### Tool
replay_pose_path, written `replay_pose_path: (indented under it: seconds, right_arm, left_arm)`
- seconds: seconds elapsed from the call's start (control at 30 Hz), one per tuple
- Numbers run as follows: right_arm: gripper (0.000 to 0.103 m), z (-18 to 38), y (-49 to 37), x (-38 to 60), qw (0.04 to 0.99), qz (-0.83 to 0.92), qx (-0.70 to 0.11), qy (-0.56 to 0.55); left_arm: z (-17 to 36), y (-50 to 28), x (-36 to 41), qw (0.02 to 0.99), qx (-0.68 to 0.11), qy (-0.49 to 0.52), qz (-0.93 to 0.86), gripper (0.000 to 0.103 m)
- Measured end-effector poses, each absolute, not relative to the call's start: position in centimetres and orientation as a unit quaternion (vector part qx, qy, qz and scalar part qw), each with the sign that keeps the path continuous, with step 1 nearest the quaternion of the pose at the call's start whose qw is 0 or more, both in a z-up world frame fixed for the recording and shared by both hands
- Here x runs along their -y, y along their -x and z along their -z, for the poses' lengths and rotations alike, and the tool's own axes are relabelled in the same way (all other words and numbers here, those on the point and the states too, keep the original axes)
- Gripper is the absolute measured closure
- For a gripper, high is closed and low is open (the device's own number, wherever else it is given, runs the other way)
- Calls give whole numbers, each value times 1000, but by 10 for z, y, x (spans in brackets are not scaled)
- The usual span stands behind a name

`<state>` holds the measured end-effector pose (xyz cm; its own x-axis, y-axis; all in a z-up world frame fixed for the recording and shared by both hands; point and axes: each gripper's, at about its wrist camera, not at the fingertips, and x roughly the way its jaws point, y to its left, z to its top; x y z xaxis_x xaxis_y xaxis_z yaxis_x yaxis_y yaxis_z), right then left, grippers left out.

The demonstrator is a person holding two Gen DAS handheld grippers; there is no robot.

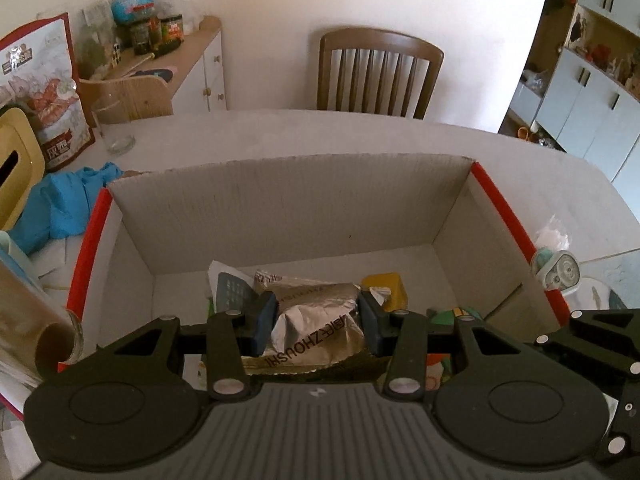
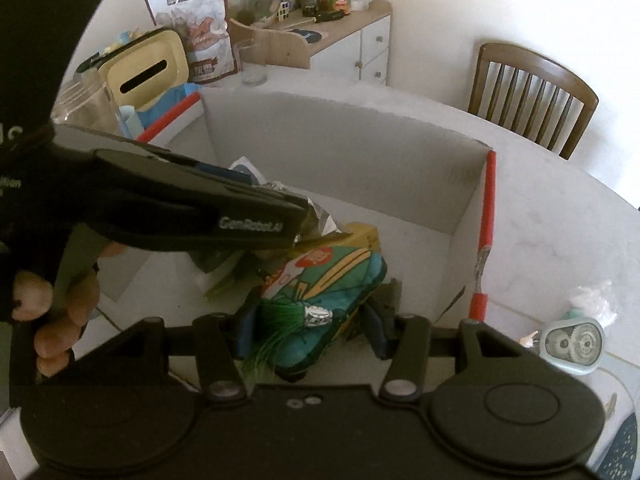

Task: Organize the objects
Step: 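Open both tools to release the foil bag and pouch into the box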

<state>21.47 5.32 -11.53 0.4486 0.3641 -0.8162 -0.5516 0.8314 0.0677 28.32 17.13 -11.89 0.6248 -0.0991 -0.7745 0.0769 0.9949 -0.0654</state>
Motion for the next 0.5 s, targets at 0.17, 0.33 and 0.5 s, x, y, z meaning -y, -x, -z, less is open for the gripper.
replay_pose_path:
  seconds: [0.17, 0.33, 0.5]
  right_arm:
    - [48, 118, -216, -57, 843, -268, -454, 109]
    - [42, 116, -215, -61, 843, -271, -449, 116]
    - [41, 110, -211, -58, 850, -270, -437, 113]
  left_arm:
    - [124, -284, -173, 895, -442, 12, 49, 58]
    - [127, -284, -179, 890, -452, 26, 48, 58]
    - [122, -276, -180, 894, -444, 31, 49, 39]
